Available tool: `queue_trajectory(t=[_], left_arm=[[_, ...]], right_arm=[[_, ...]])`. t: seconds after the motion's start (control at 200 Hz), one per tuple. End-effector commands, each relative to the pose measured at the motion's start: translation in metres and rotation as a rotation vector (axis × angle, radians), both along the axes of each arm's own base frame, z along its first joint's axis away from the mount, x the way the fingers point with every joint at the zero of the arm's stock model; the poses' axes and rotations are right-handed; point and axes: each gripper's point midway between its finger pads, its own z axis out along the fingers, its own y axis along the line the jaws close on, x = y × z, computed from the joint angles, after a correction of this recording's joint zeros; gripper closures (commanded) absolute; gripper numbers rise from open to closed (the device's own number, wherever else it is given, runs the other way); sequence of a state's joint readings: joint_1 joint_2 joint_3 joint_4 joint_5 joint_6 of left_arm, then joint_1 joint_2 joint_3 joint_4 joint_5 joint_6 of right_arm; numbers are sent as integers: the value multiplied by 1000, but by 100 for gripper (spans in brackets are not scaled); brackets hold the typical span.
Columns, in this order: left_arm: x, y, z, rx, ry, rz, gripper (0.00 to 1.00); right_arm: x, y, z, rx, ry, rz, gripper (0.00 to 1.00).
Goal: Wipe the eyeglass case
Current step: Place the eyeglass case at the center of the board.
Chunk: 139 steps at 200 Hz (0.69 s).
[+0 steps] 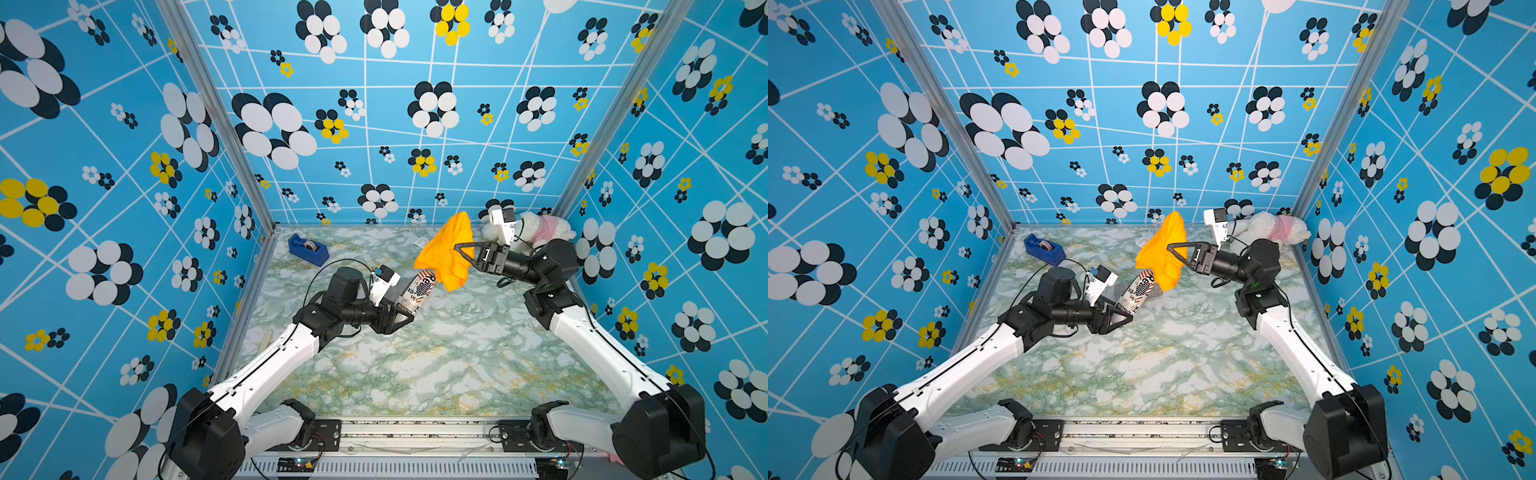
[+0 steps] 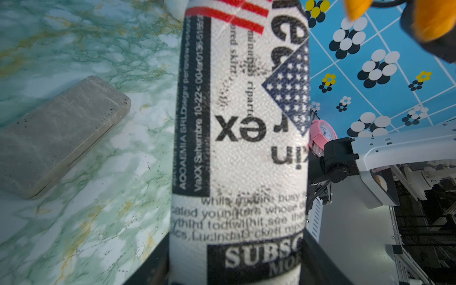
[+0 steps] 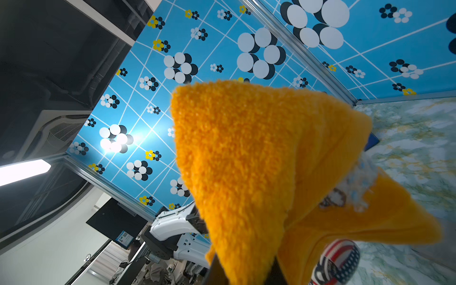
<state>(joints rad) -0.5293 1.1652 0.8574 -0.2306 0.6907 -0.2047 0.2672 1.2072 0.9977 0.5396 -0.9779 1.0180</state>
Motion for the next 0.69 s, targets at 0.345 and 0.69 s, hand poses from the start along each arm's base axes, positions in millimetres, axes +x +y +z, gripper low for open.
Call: queue_trajectory(t=[0.345,0.69], left_arm=[[-23,-10,-53,453,-414,-389,82],[-27,-51,-121,672,-513,-724,88]], right_arm=[[36,-94,-93,-674,138,-548,100],[41,-93,-111,-730,162,-515,100]])
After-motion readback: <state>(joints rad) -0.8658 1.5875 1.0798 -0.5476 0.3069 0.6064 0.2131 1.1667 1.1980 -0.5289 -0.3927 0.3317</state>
